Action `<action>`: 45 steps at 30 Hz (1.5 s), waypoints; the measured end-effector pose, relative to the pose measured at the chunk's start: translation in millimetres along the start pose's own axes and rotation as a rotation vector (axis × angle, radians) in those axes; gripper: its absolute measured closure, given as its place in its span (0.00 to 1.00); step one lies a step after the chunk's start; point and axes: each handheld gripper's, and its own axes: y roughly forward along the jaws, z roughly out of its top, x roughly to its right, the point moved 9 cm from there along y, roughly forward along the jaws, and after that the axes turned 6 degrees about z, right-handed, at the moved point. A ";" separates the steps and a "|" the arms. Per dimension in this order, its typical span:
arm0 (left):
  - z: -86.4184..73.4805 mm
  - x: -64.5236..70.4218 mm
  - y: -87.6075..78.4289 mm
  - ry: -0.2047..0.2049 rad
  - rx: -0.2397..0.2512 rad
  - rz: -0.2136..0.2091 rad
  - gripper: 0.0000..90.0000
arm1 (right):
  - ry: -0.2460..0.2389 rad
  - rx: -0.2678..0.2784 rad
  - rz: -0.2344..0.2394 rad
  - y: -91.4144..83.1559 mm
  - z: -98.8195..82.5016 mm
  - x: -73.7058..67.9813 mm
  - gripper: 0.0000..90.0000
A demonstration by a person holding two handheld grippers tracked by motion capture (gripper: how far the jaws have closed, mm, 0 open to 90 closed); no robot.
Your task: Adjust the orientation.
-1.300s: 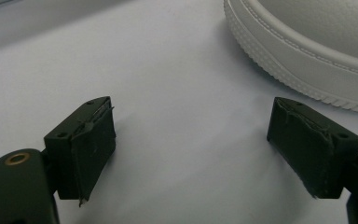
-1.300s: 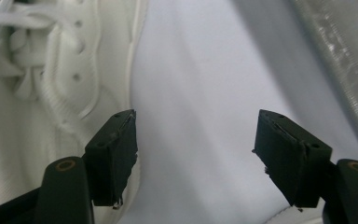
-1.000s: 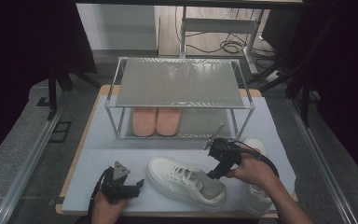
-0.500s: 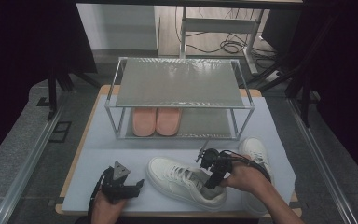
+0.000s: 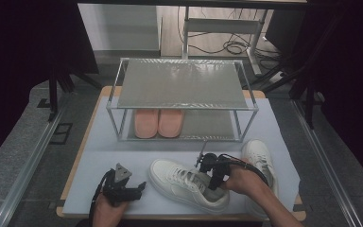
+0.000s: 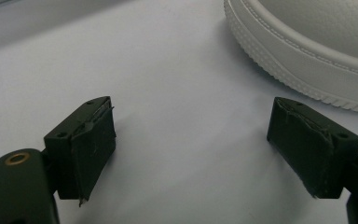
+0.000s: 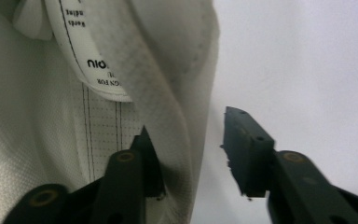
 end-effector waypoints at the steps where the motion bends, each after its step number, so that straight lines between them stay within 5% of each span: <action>1: 0.0 0.1 0.0 -0.001 0.000 0.000 0.17 | 0.002 -0.004 0.009 0.3 0.2 -1.0 0.74; 11: -0.1 0.0 -0.1 0.000 0.000 0.001 0.17 | 0.015 -0.019 0.010 0.8 1.6 -3.6 0.88; 31: -0.1 0.1 -0.1 -0.003 0.001 0.001 0.17 | 0.058 -0.027 0.062 -5.7 1.6 -6.2 0.91; 45: -0.1 0.2 0.0 -0.005 0.002 0.002 0.17 | 0.078 -0.044 0.051 -19.3 -4.5 -2.3 0.92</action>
